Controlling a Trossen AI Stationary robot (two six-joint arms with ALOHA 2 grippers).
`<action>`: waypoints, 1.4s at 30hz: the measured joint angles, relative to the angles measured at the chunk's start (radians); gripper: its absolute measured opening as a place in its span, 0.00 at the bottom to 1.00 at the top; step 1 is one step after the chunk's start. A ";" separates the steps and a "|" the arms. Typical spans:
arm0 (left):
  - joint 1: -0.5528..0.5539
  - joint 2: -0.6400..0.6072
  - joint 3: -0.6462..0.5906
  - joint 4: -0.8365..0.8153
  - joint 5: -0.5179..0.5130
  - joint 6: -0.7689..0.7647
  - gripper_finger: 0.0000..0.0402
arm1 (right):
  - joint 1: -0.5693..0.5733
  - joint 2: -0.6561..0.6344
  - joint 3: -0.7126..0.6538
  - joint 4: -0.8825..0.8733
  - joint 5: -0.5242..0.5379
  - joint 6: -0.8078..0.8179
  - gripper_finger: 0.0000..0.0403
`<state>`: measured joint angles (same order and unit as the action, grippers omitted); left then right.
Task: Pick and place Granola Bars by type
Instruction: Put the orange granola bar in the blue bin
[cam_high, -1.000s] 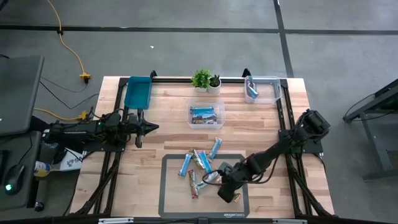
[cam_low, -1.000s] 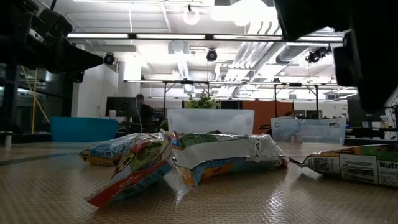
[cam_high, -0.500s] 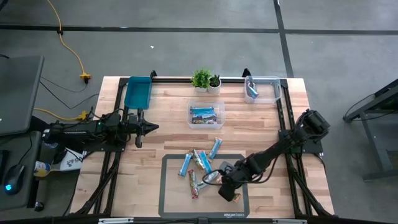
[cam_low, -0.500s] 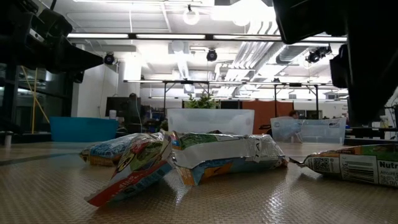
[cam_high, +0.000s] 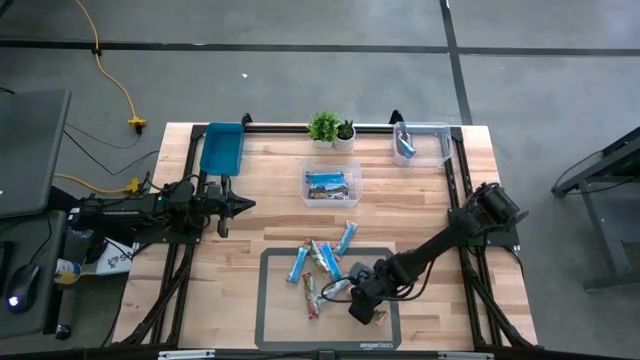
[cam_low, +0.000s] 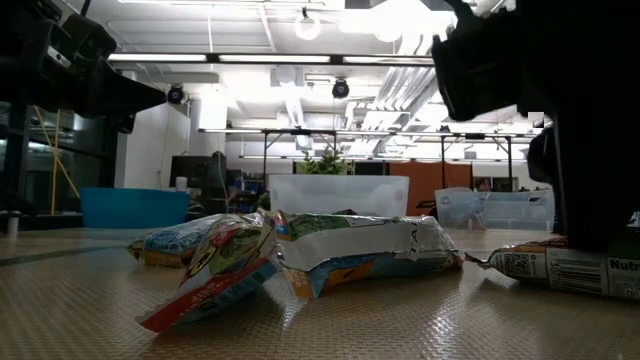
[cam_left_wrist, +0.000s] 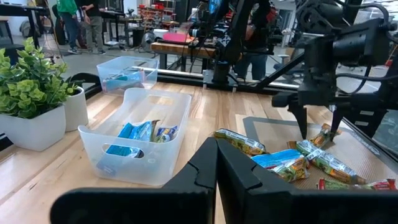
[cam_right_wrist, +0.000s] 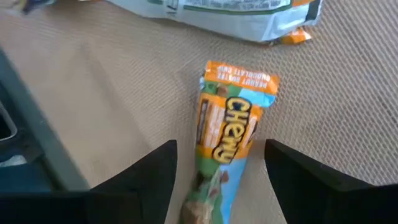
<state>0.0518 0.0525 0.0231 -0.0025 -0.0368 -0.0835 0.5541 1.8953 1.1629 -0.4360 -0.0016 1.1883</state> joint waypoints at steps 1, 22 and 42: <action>0.000 0.000 0.000 0.000 0.000 0.000 0.00 | -0.002 0.008 0.000 0.005 0.006 0.001 0.56; 0.000 0.000 0.000 0.000 0.000 0.000 0.00 | -0.002 0.075 0.004 0.050 0.096 -0.076 0.42; 0.000 0.000 0.000 0.000 0.000 0.000 0.00 | 0.022 0.076 0.000 0.071 0.075 -0.091 0.20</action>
<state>0.0521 0.0525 0.0228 -0.0025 -0.0368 -0.0837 0.5766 1.9711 1.1628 -0.3651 0.0737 1.0969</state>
